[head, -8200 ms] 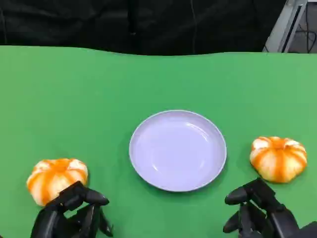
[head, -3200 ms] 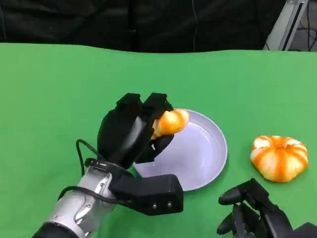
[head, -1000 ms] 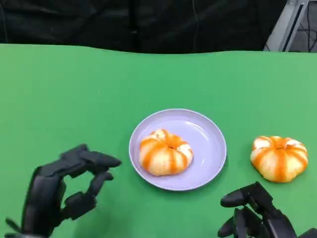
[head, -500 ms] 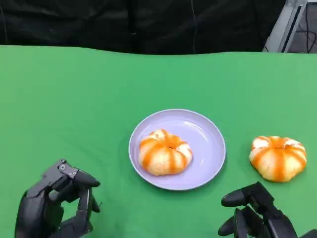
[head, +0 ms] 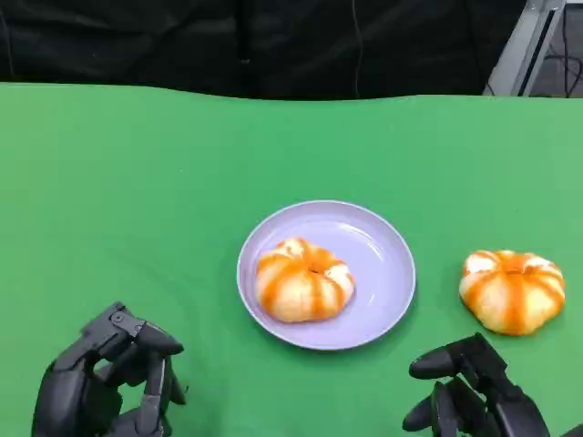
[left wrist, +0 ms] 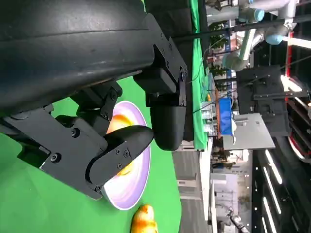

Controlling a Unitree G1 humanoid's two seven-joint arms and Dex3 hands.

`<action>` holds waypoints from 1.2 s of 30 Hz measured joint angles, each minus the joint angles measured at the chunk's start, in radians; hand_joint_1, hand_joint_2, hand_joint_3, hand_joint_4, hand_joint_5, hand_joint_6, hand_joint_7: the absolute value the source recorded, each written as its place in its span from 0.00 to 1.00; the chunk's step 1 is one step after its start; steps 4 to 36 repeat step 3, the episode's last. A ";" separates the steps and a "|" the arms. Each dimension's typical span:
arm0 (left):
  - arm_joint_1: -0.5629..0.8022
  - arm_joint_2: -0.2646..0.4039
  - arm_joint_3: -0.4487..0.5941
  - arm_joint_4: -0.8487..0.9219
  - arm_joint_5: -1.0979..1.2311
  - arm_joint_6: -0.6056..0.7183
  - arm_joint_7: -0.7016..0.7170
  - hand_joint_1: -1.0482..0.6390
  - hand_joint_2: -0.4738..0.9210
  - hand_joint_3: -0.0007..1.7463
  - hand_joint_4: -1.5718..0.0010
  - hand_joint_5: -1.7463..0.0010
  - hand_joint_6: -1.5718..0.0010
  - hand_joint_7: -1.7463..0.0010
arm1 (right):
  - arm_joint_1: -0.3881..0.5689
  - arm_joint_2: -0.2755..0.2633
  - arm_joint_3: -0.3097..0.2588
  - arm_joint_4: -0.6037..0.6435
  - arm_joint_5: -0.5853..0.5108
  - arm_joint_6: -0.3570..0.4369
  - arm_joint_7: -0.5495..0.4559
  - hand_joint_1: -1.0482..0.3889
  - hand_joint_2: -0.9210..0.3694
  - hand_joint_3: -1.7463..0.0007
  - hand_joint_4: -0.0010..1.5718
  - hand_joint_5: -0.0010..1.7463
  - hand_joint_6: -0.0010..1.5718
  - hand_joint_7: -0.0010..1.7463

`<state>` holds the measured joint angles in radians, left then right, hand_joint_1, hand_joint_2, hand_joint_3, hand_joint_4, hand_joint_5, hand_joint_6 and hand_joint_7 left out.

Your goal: Grasp the bread from the table and place it into the plate.

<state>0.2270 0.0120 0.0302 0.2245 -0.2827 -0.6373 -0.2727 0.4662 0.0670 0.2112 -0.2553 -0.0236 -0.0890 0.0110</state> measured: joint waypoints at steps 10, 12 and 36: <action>-0.009 -0.005 0.006 0.004 -0.001 0.001 -0.008 0.56 0.73 0.60 0.45 0.05 0.48 0.15 | -0.003 -0.002 -0.002 0.008 0.002 -0.018 0.008 0.53 0.00 0.46 0.18 1.00 0.06 1.00; -0.009 -0.005 0.006 0.004 -0.001 0.001 -0.008 0.56 0.73 0.60 0.45 0.05 0.48 0.15 | -0.003 -0.002 -0.002 0.008 0.002 -0.018 0.008 0.53 0.00 0.46 0.18 1.00 0.06 1.00; -0.009 -0.005 0.006 0.004 -0.001 0.001 -0.008 0.56 0.73 0.60 0.45 0.05 0.48 0.15 | -0.003 -0.002 -0.002 0.008 0.002 -0.018 0.008 0.53 0.00 0.46 0.18 1.00 0.06 1.00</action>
